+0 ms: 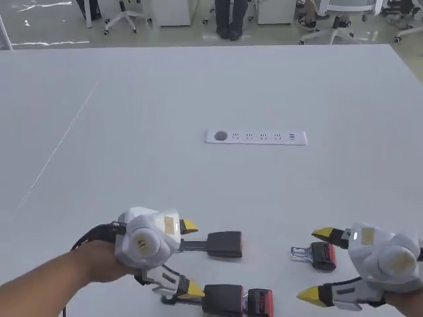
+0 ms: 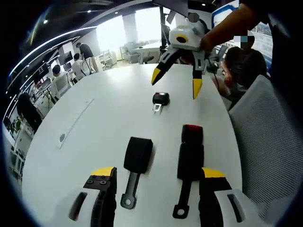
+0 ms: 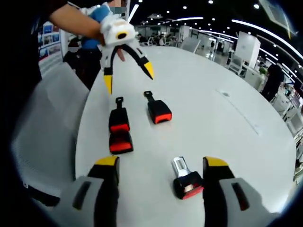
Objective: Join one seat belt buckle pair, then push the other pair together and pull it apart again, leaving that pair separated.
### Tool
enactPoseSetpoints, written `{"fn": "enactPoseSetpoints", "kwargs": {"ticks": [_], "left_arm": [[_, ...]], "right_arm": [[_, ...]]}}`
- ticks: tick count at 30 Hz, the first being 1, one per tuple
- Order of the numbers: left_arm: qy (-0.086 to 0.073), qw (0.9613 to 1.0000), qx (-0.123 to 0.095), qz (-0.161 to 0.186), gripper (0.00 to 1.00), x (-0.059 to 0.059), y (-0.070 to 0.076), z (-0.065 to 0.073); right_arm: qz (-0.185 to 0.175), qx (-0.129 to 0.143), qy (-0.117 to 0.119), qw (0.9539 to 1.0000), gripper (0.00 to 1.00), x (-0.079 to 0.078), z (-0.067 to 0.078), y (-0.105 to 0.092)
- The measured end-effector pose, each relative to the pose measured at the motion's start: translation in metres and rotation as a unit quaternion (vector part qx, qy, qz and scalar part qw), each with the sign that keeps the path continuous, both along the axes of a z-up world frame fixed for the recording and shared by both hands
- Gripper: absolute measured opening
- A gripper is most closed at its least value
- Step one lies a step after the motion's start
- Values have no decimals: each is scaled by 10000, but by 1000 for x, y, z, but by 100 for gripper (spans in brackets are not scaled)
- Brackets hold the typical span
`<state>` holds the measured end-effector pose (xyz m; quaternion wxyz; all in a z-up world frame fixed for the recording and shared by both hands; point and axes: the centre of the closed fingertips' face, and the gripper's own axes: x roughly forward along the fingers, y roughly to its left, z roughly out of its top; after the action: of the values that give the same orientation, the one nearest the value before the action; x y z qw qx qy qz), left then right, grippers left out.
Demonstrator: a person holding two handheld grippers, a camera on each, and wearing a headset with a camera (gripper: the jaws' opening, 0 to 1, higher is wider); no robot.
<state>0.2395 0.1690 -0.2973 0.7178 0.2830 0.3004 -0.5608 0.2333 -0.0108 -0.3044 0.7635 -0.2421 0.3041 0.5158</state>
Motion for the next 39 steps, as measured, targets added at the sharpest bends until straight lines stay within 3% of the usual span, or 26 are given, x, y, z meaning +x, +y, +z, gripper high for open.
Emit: {"fn": "enactPoseSetpoints", "kwargs": {"ticks": [4,8,11,14,19,23,29,31,34,37,38,39], "left_arm": [[-23,10000,-53,60,73,19,-1,0],[18,10000,-28,39,73,33,-4,-5],[80,9999,-82,46,73,39,-9,-10],[160,9999,-5,-21,72,44,-13,-21],[312,9994,46,-125,71,47,-24,-40],[343,9991,172,-192,69,51,-26,-55],[471,9984,235,-227,65,53,-25,-67],[501,9981,281,-243,63,53,-24,-71],[563,9974,306,-326,60,51,-24,-75],[534,9964,421,-514,53,47,-23,-79],[422,9965,411,-588,52,49,-23,-79],[488,9965,411,-545,52,49,-23,-79]], "right_arm": [[-93,32,244,9997,74,13,-6,-15],[-99,-85,339,9993,73,22,-16,-27],[-4,-277,472,9985,73,25,-29,-35],[11,-274,613,9977,73,27,-38,-38],[114,-367,788,9962,71,29,-51,-40],[153,-411,894,9950,69,31,-59,-42],[341,-528,1030,9927,62,29,-68,-44],[430,-572,946,9929,60,29,-67,-43],[412,-563,1031,9922,58,30,-67,-44],[598,-681,992,9909,50,28,-65,-44],[652,-729,970,9905,50,28,-66,-43],[671,-753,967,9902,49,27,-66,-43]]}}
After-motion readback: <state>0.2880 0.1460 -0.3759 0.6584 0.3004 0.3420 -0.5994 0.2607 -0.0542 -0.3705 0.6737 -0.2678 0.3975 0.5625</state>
